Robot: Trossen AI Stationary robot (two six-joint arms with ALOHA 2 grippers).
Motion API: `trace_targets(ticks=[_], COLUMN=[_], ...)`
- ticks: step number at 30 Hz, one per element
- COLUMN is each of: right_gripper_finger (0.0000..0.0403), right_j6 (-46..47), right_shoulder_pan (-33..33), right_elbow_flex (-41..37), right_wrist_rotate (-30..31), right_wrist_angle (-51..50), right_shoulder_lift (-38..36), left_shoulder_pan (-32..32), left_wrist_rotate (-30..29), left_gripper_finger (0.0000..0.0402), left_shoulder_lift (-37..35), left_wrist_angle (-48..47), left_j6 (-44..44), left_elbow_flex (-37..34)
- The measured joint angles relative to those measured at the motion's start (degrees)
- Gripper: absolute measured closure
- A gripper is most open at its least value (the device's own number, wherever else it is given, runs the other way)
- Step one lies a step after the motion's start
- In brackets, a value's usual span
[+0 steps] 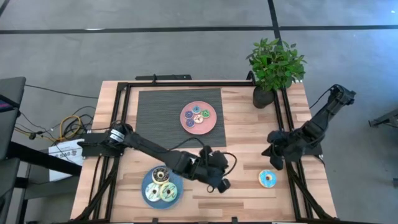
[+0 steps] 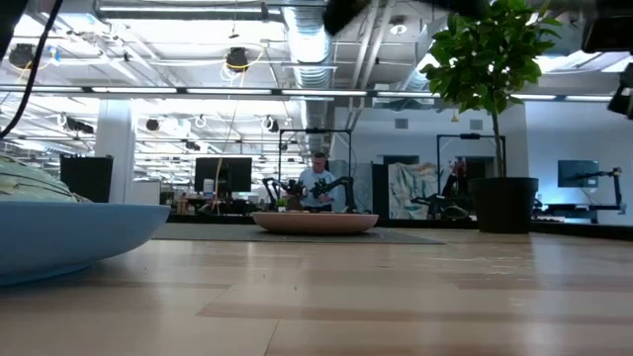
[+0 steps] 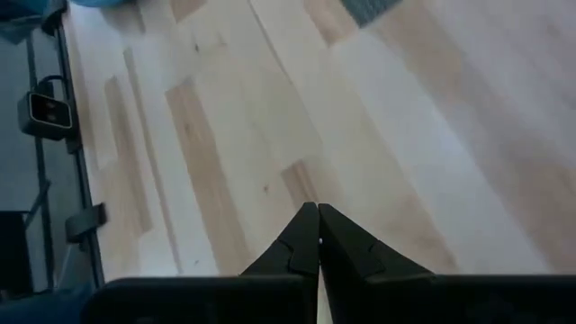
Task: Pick & Place donuts
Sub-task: Put the big light blue donut on the blue plate
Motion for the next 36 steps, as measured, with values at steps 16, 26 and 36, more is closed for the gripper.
trace_targets(ticks=[16,26,36], right_gripper_finger=[0.0403,0.0354,0.0184], right_j6=[24.3,28.5,11.5], right_shoulder_pan=[8.3,5.2,5.0], right_elbow_flex=[9.4,12.1,12.1], right_wrist_rotate=[-2.8,-13.0,-18.4], right_wrist_angle=[-10.4,-10.1,-10.2], right_shoulder_lift=[20.5,29.9,36.7], left_shoulder_pan=[8.7,7.8,3.1], left_wrist_rotate=[19.8,21.1,16.2], left_gripper_finger=[0.0401,0.0401,0.0401], left_shoulder_lift=[-20.0,-49.4,-59.7], left_wrist_angle=[23.7,35.8,35.0], left_j6=[16.1,14.8,13.6], left_elbow_flex=[-35.9,-64.7,-70.7])
